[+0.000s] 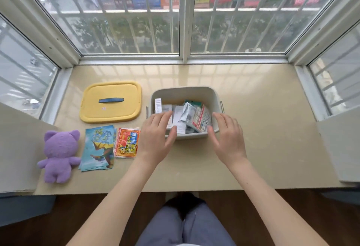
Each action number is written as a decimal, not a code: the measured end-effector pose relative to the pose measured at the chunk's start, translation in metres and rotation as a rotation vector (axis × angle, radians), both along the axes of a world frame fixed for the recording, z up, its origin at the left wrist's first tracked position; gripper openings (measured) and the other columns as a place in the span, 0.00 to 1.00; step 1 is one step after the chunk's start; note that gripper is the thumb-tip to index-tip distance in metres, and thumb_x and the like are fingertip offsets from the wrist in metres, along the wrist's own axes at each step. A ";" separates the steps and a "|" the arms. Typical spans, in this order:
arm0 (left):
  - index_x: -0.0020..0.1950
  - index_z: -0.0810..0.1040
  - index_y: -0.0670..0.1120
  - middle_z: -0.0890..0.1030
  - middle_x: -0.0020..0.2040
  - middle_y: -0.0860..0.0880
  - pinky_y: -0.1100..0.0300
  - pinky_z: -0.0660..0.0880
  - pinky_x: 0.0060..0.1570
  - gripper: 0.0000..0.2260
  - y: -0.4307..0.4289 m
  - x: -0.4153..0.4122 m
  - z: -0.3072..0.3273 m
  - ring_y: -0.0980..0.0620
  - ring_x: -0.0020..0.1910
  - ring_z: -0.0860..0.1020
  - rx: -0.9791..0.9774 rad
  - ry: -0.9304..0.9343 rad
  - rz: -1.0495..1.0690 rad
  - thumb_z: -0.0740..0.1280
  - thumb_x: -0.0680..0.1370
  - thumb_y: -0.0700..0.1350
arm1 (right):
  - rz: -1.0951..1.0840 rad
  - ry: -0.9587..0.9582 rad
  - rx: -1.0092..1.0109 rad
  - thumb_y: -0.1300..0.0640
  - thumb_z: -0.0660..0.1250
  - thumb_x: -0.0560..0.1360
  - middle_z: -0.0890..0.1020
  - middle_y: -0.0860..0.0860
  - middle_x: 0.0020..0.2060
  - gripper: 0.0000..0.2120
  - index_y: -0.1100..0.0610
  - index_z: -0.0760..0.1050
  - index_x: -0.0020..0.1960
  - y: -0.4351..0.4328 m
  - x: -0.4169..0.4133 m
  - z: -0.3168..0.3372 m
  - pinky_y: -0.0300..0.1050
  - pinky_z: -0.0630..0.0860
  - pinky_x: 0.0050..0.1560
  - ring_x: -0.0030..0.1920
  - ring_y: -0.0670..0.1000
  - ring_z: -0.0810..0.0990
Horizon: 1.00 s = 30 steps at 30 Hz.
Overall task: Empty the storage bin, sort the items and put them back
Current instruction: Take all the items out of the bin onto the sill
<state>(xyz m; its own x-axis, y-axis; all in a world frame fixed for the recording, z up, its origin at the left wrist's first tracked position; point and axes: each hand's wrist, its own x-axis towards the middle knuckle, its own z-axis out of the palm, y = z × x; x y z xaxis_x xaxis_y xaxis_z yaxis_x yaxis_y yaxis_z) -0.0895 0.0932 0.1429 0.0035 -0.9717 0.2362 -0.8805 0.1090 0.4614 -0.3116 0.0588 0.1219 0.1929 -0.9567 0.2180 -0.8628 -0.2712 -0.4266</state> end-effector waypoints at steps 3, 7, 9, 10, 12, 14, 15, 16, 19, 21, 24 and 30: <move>0.67 0.74 0.41 0.79 0.59 0.45 0.54 0.71 0.59 0.20 -0.017 0.006 -0.017 0.46 0.58 0.75 0.044 0.022 0.016 0.59 0.79 0.50 | 0.000 -0.012 0.015 0.48 0.58 0.78 0.79 0.57 0.58 0.23 0.61 0.74 0.65 -0.016 0.003 -0.014 0.51 0.71 0.59 0.58 0.58 0.76; 0.68 0.72 0.42 0.78 0.61 0.46 0.53 0.71 0.60 0.22 -0.045 0.010 -0.059 0.47 0.61 0.73 0.128 0.010 0.028 0.58 0.79 0.53 | 0.001 -0.034 0.078 0.48 0.58 0.78 0.78 0.57 0.59 0.23 0.62 0.74 0.66 -0.042 0.006 -0.048 0.53 0.72 0.60 0.58 0.59 0.76; 0.68 0.72 0.41 0.77 0.62 0.45 0.53 0.70 0.60 0.24 -0.062 0.007 -0.084 0.46 0.61 0.73 0.169 0.033 0.045 0.57 0.78 0.54 | 0.009 -0.038 0.134 0.48 0.58 0.77 0.78 0.58 0.60 0.24 0.62 0.73 0.66 -0.060 0.007 -0.072 0.54 0.72 0.61 0.60 0.59 0.75; 0.68 0.72 0.41 0.77 0.62 0.44 0.54 0.69 0.60 0.25 -0.070 0.005 -0.096 0.45 0.61 0.72 0.188 0.051 0.053 0.57 0.77 0.54 | 0.021 -0.035 0.161 0.48 0.57 0.77 0.77 0.59 0.61 0.24 0.62 0.73 0.67 -0.069 0.008 -0.085 0.54 0.72 0.61 0.61 0.60 0.75; 0.71 0.69 0.41 0.75 0.64 0.44 0.57 0.67 0.61 0.26 -0.088 -0.002 -0.119 0.46 0.63 0.70 0.244 0.089 0.063 0.58 0.77 0.55 | 0.051 -0.019 0.205 0.52 0.59 0.77 0.76 0.60 0.63 0.24 0.63 0.71 0.68 -0.090 0.007 -0.110 0.54 0.71 0.63 0.63 0.60 0.74; 0.74 0.64 0.43 0.71 0.67 0.45 0.58 0.66 0.62 0.28 -0.106 -0.011 -0.141 0.48 0.66 0.68 0.318 0.171 0.075 0.63 0.77 0.53 | 0.078 0.010 0.261 0.59 0.63 0.76 0.74 0.60 0.66 0.24 0.63 0.69 0.71 -0.112 0.004 -0.134 0.54 0.70 0.66 0.66 0.60 0.72; 0.76 0.61 0.44 0.70 0.68 0.46 0.58 0.65 0.62 0.29 -0.114 -0.015 -0.151 0.48 0.67 0.68 0.356 0.219 0.081 0.65 0.77 0.52 | 0.087 0.016 0.299 0.62 0.64 0.75 0.72 0.60 0.67 0.26 0.63 0.68 0.72 -0.122 0.003 -0.145 0.53 0.69 0.68 0.68 0.59 0.71; 0.76 0.59 0.45 0.68 0.70 0.46 0.58 0.64 0.63 0.30 -0.121 -0.019 -0.161 0.49 0.68 0.67 0.390 0.260 0.084 0.66 0.77 0.52 | 0.094 0.010 0.347 0.64 0.64 0.74 0.71 0.59 0.69 0.27 0.62 0.66 0.73 -0.131 0.002 -0.154 0.53 0.67 0.70 0.69 0.59 0.69; 0.78 0.54 0.50 0.65 0.73 0.49 0.60 0.62 0.65 0.34 -0.139 -0.030 -0.186 0.51 0.71 0.64 0.475 0.358 0.087 0.67 0.76 0.53 | 0.079 -0.041 0.468 0.64 0.64 0.75 0.68 0.57 0.69 0.29 0.60 0.63 0.75 -0.151 0.006 -0.175 0.50 0.65 0.71 0.70 0.56 0.67; 0.77 0.52 0.53 0.67 0.71 0.49 0.58 0.67 0.65 0.37 -0.147 -0.037 -0.199 0.52 0.69 0.67 0.510 0.408 0.098 0.69 0.75 0.54 | 0.039 -0.065 0.522 0.61 0.64 0.77 0.68 0.56 0.69 0.29 0.57 0.60 0.76 -0.158 0.011 -0.184 0.49 0.68 0.69 0.68 0.54 0.69; 0.78 0.51 0.54 0.67 0.69 0.47 0.59 0.68 0.61 0.38 -0.154 -0.044 -0.210 0.51 0.67 0.68 0.523 0.425 0.131 0.71 0.74 0.52 | -0.017 -0.060 0.578 0.55 0.62 0.79 0.68 0.55 0.67 0.28 0.52 0.58 0.77 -0.163 0.016 -0.195 0.50 0.72 0.63 0.64 0.55 0.72; 0.77 0.53 0.55 0.68 0.72 0.52 0.62 0.67 0.60 0.36 -0.156 -0.047 -0.225 0.53 0.68 0.69 0.551 0.548 0.183 0.71 0.74 0.46 | -0.121 -0.170 0.753 0.52 0.63 0.78 0.74 0.57 0.63 0.31 0.48 0.54 0.77 -0.165 0.019 -0.213 0.49 0.73 0.60 0.61 0.57 0.75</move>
<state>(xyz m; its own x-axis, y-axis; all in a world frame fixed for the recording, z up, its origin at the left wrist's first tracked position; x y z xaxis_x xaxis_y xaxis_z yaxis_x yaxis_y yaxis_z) -0.1367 -0.0632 -0.0823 0.1507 -0.9211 -0.3590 -0.4945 -0.3847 0.7794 -0.2929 -0.1061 -0.0907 0.1003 -0.8708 -0.4812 -0.7744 0.2353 -0.5873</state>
